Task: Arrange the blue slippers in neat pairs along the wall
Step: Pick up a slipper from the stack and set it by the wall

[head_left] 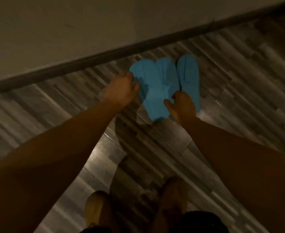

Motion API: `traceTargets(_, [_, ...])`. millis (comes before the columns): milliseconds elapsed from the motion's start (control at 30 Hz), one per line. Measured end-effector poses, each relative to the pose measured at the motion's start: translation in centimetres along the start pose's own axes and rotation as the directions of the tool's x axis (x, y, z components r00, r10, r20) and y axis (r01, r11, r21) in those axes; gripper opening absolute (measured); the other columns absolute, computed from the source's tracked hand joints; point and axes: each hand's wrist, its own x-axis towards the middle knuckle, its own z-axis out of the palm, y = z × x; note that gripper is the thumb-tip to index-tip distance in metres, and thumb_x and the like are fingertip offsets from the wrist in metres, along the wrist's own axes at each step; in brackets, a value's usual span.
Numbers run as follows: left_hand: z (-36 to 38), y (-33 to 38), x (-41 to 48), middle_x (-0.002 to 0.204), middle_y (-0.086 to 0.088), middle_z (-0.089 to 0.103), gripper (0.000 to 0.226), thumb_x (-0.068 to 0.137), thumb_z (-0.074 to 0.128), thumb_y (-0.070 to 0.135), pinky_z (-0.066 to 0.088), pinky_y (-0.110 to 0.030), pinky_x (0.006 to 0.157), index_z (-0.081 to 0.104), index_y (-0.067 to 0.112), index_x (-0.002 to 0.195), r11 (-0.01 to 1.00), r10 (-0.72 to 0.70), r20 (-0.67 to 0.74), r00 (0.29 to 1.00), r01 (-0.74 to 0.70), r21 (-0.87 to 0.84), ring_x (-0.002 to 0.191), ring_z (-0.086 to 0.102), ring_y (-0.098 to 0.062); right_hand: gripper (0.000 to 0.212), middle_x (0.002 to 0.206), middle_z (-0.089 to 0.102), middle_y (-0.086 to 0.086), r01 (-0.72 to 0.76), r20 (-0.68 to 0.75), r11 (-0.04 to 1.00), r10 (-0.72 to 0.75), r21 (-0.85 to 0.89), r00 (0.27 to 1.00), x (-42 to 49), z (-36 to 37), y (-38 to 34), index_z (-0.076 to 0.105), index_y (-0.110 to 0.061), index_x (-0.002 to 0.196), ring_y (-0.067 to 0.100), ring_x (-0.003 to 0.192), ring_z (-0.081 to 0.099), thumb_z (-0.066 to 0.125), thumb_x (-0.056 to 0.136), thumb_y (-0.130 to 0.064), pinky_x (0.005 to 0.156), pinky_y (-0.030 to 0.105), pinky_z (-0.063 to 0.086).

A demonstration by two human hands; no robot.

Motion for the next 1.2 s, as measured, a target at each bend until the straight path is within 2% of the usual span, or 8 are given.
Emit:
traceTargets(333, [7.0, -2.4, 7.0, 0.116, -0.025, 0.061, 0.057, 0.097, 0.056, 0.054, 0.045, -0.04, 0.078, 0.059, -0.001, 0.115, 0.998, -0.056, 0.043, 0.997, 0.056, 0.017, 0.105, 0.059, -0.04, 0.072, 0.123, 0.061, 0.018, -0.094, -0.025, 0.99, 0.098, 0.107, 0.995, 4.3, 6.6, 2.1, 0.056, -0.001, 0.12, 0.034, 0.111, 0.059, 0.072, 0.08, -0.06, 0.095, 0.047, 0.051])
traceTargets(467, [8.0, -1.9, 8.7, 0.12, -0.027, 0.061, 0.053, 0.094, 0.064, 0.051, 0.046, -0.042, 0.092, 0.063, -0.001, 0.105, 0.981, -0.164, 0.014, 0.986, 0.165, -0.098, 0.116, 0.054, -0.038, 0.064, 0.117, 0.063, 0.015, -0.098, -0.056, 0.972, 0.113, 0.215, 0.992, 4.7, 8.0, 1.8, 0.057, -0.003, 0.114, 0.031, 0.107, 0.06, 0.078, 0.077, -0.051, 0.088, 0.045, 0.053])
traceTargets(667, [8.2, -2.2, 10.2, 0.066, -0.011, 0.06, 0.045, 0.092, 0.072, 0.031, 0.045, -0.034, 0.063, 0.048, 0.011, 0.059, 0.925, -0.262, 0.001, 0.965, 0.251, -0.284, 0.065, 0.058, -0.023, 0.057, 0.112, 0.069, 0.018, -0.144, 0.031, 0.964, 0.141, 0.222, 0.99, 5.5, 7.8, 1.6, 0.064, 0.002, 0.111, 0.032, 0.103, 0.066, 0.081, 0.08, -0.042, 0.086, 0.044, 0.056])
traceTargets(767, [8.2, -2.2, 10.4, 0.053, 0.003, 0.042, 0.052, 0.09, 0.075, 0.021, 0.036, -0.027, 0.06, 0.039, 0.018, 0.052, 0.829, -0.337, 0.032, 0.941, 0.312, -0.463, 0.05, 0.043, -0.011, 0.057, 0.109, 0.07, 0.017, -0.165, 0.069, 0.968, 0.155, 0.187, 0.986, 5.6, 7.9, 1.2, 0.067, 0.001, 0.105, 0.032, 0.103, 0.065, 0.081, 0.079, -0.047, 0.088, 0.045, 0.055])
traceTargets(867, [7.9, -2.5, 10.1, 0.067, 0.001, 0.054, 0.04, 0.086, 0.079, 0.015, 0.045, -0.029, 0.073, 0.047, 0.019, 0.063, 0.646, -0.438, 0.078, 0.896, 0.374, -0.665, 0.072, 0.057, -0.018, 0.06, 0.106, 0.069, 0.015, -0.192, 0.072, 0.957, 0.181, 0.218, 0.981, 5.3, 8.2, 0.7, 0.065, 0.001, 0.103, 0.031, 0.103, 0.064, 0.084, 0.075, -0.048, 0.087, 0.044, 0.055])
traceTargets(967, [6.9, -3.7, 9.2, 0.089, -0.011, 0.069, 0.026, 0.084, 0.08, 0.012, 0.056, -0.037, 0.081, 0.057, 0.014, 0.074, 0.483, -0.485, 0.13, 0.865, 0.389, -0.785, 0.088, 0.067, -0.025, 0.052, 0.089, 0.06, 0.0, -0.185, 0.043, 0.925, 0.181, 0.332, 0.983, 4.5, 8.3, -0.1, 0.053, -0.008, 0.097, 0.029, 0.095, 0.064, 0.088, 0.074, -0.039, 0.069, 0.033, 0.05])
traceTargets(1133, [4.2, -7.6, 6.8, 0.074, -0.002, 0.066, 0.031, 0.082, 0.082, 0.008, 0.054, -0.03, 0.068, 0.058, 0.016, 0.066, 0.409, -0.546, 0.104, 0.831, 0.372, -0.833, 0.073, 0.066, -0.018, 0.048, 0.095, 0.055, -0.007, -0.034, 0.019, 0.931, 0.029, 0.364, 0.999, 2.6, 9.3, -3.5, 0.044, -0.018, 0.097, 0.013, 0.087, 0.054, 0.085, 0.078, -0.034, 0.076, 0.029, 0.044])
traceTargets(1200, [3.2, -9.5, 5.5, 0.075, -0.004, 0.066, 0.03, 0.082, 0.082, 0.007, 0.055, -0.034, 0.071, 0.057, 0.015, 0.066, 0.397, -0.582, 0.1, 0.807, 0.389, -0.831, 0.074, 0.066, -0.02, 0.045, 0.089, 0.052, -0.013, -0.01, 0.07, 0.923, -0.018, 0.385, 0.997, 1.7, 10.4, -5.3, 0.045, -0.019, 0.097, 0.009, 0.083, 0.053, 0.083, 0.08, -0.034, 0.066, 0.022, 0.039])
